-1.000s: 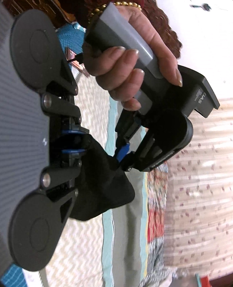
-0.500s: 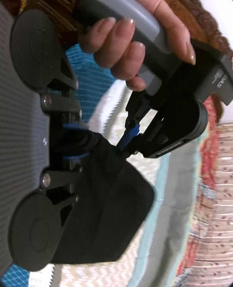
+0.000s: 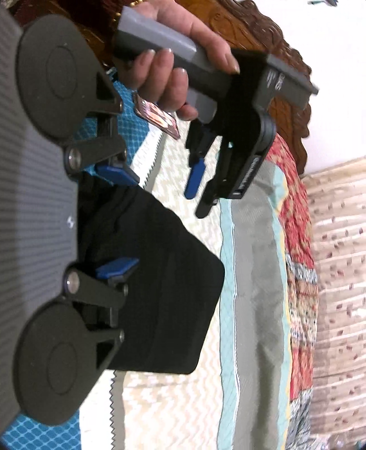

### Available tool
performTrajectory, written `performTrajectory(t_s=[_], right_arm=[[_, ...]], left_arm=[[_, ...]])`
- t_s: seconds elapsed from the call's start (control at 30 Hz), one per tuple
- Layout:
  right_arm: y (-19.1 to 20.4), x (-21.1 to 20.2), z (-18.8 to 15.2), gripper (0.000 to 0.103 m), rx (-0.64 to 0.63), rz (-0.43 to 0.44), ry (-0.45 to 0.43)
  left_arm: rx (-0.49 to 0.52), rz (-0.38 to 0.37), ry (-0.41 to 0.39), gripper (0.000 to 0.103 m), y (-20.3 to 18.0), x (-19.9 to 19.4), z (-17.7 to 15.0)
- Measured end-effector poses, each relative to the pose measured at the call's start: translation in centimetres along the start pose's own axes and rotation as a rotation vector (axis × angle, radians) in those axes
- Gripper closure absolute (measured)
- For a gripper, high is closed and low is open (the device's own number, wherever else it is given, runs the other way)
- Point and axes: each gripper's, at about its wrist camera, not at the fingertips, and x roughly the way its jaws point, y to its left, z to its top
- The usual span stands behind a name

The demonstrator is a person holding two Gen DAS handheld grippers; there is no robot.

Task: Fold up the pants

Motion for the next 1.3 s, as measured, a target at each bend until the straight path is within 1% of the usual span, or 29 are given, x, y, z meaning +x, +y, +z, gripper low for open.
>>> performTrajectory(t_s=[0.03,0.1,0.2,0.23,0.3,0.37,0.43,0.47,0.53,0.57,0.6,0.67,0.73,0.77,0.83,0.87,0.9,0.93,1.0,1.07,1.2,1.3], right_arm=[[0.0,0.3,0.2,0.047,-0.002,0.001,-0.001],[0.3,1.3,0.5,0.064,-0.026,0.012,0.007],[1.7,2.3,0.3,0.076,-0.079,0.032,0.031],[2.3,2.9,0.3,0.076,-0.096,0.039,0.038],[2.9,3.9,0.1,0.076,-0.123,0.048,0.063],[3.3,5.7,-0.4,0.076,-0.142,0.038,0.157],[3.0,7.5,-1.3,0.075,-0.149,0.017,0.233],[2.8,7.8,-1.6,0.075,-0.149,0.015,0.237],[2.6,7.9,-1.9,0.075,-0.152,0.014,0.229],[2.8,7.8,-2.0,0.075,-0.164,0.012,0.226],[3.1,7.7,-2.1,0.075,-0.182,0.007,0.222],[3.5,7.4,-2.3,0.074,-0.22,0.002,0.21],[3.6,6.6,-2.3,0.072,-0.216,0.013,0.191],[3.5,6.1,-2.1,0.069,-0.205,0.024,0.178],[3.2,4.4,-1.9,0.066,-0.187,0.047,0.134],[3.0,3.2,-1.8,0.061,-0.179,0.049,0.1],[2.8,2.4,-1.7,0.059,-0.172,0.043,0.076],[2.3,1.7,-1.6,0.059,-0.16,0.03,0.054],[1.0,0.5,-1.3,0.059,-0.112,-0.012,0.027],[-0.7,-0.6,-1.2,0.059,-0.031,-0.047,0.011],[-3.7,-1.7,-1.3,0.059,0.133,-0.09,0.011],[-4.8,-2.2,-1.7,0.059,0.21,-0.108,0.018]], left_arm=[[0.028,-0.007,-0.005,0.072,-0.8,0.2,0.2],[0.072,-0.034,-0.007,0.073,-2.1,0.8,0.5],[0.104,-0.065,0.015,0.073,-3.3,2.5,1.3],[0.11,-0.06,0.028,0.073,-3.4,3.2,1.5],[0.112,-0.026,0.069,0.073,-3.2,5.2,2.0],[0.095,0.019,0.129,0.071,-2.4,7.7,2.3],[0.043,0.06,0.203,0.069,-0.7,10.2,2.3],[0.018,0.08,0.217,0.069,0.0,11.0,2.2],[-0.003,0.123,0.225,0.061,1.1,12.2,1.9],[-0.007,0.13,0.219,0.059,1.4,12.4,1.8],[-0.007,0.137,0.212,0.057,1.4,12.3,1.6],[0.012,0.146,0.2,0.057,1.1,11.7,1.4],[0.027,0.164,0.181,0.057,0.7,10.5,1.4],[0.034,0.174,0.165,0.058,0.5,9.7,1.6],[0.055,0.206,0.122,0.059,0.2,7.7,1.5],[0.067,0.226,0.104,0.059,0.1,6.8,1.6],[0.08,0.247,0.088,0.059,0.1,6.0,1.4],[0.094,0.268,0.069,0.059,0.2,5.0,1.1],[0.101,0.288,0.041,0.059,0.5,3.5,0.3],[0.095,0.293,0.031,0.058,0.8,2.4,-0.6],[0.117,0.315,0.03,0.058,0.7,1.3,-2.4],[0.134,0.32,0.035,0.058,0.4,0.9,-3.5]])
